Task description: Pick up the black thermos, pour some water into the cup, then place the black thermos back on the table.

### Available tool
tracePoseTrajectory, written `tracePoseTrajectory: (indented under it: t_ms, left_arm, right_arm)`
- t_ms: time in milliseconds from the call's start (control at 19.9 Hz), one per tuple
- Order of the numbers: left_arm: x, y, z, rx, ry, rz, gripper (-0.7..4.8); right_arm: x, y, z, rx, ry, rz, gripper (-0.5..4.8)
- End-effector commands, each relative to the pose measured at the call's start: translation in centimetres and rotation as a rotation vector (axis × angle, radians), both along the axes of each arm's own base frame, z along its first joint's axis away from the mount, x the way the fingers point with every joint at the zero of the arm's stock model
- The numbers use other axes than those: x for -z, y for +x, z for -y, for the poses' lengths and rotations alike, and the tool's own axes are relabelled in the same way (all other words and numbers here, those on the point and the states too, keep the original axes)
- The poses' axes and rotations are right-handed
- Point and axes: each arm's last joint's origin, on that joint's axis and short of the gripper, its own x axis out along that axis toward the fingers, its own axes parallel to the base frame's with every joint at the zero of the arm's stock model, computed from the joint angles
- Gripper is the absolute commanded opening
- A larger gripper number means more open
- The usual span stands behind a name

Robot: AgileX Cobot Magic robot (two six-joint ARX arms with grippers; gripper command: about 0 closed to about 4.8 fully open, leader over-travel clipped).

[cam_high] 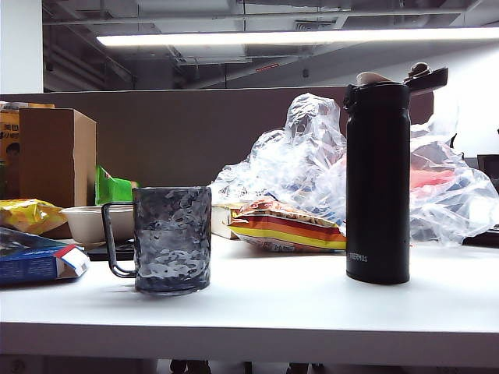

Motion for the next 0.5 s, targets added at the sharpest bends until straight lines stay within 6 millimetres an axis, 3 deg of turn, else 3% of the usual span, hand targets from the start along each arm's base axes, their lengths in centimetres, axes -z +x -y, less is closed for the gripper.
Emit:
tracePoseTrajectory:
  t_ms: [50,251,402,502]
  left_arm:
    - [-4.3,-1.4,0.6,0.175,-0.023,0.145,4.79]
    - [-8.6,-2.3,1.1,0.315,0.012,0.203,4.79]
    - [-11.1,-1.5,1.2,0.348,0.014,0.221,4.79]
    - [-12.0,0.3,1.5,0.378,0.001,0.194,4.79]
  right_arm:
    - [-2.8,-1.3,-0.1,-0.056,-0.102,0.038,4.79]
    - [-5.7,-1.3,-0.5,-0.129,-0.145,0.010,4.79]
    - [-8.4,-0.5,-0.9,-0.167,-0.147,-0.004,4.79]
    - [-9.4,0.9,-1.4,-0.192,-0.150,-0.032,4.79]
